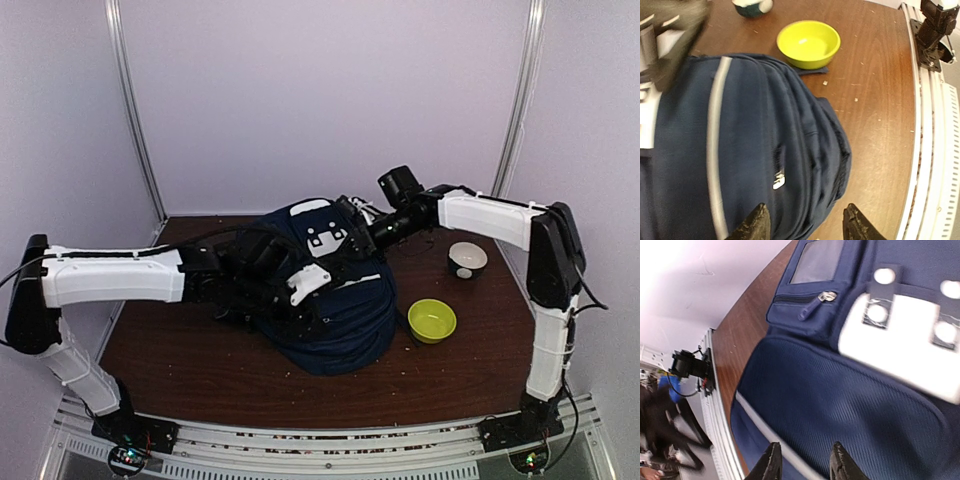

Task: Pack the student bag
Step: Pick up the student bag from the upper front pocket.

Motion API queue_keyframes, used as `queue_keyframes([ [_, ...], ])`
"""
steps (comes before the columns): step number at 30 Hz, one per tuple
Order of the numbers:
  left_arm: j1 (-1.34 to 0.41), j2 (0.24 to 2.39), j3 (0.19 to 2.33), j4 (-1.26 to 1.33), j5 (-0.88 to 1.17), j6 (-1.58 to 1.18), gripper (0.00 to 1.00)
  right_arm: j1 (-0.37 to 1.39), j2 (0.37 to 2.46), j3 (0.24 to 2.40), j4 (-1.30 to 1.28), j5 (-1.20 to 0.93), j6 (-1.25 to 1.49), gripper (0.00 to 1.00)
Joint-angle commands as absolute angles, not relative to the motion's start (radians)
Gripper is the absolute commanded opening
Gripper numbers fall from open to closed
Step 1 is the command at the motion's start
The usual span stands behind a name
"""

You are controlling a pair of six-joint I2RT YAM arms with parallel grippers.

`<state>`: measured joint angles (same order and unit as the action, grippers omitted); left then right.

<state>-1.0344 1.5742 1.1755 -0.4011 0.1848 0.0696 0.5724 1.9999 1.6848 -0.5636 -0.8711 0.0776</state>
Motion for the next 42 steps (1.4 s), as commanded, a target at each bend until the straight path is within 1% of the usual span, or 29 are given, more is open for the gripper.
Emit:
queue_keyframes([
  [1,-1.029,1.437,1.084,-0.398,0.039,0.165,0.51,0.548,1.790,1.500,-0.657,-0.750,-0.108,0.33],
  [4,-1.023,1.374,0.985,-0.337,-0.045,0.194,0.54,0.552,1.662,1.333,-0.621,-0.754,-0.174,0.33],
  [6,-1.009,1.351,0.952,-0.301,-0.062,0.190,0.54,0.570,1.623,1.257,-0.632,-0.757,-0.237,0.33],
  [9,-1.003,1.336,0.909,-0.213,-0.087,0.192,0.55,0.628,1.592,1.207,-0.652,-0.660,-0.347,0.33],
  [12,-1.003,1.348,0.881,-0.127,-0.094,0.202,0.55,0.704,1.572,1.165,-0.606,-0.534,-0.434,0.32],
  [19,-1.003,1.346,0.824,-0.049,-0.128,0.184,0.55,0.813,1.625,1.215,-0.564,-0.467,-0.448,0.32],
  [24,-1.003,1.314,0.774,-0.002,-0.146,0.152,0.55,0.852,1.671,1.258,-0.521,-0.423,-0.422,0.32],
  [35,-1.002,1.287,0.713,0.074,-0.161,0.097,0.55,0.885,1.782,1.317,-0.493,-0.357,-0.429,0.33],
  [42,-1.002,1.301,0.703,0.088,-0.156,0.102,0.55,0.904,1.781,1.287,-0.409,-0.309,-0.369,0.34],
])
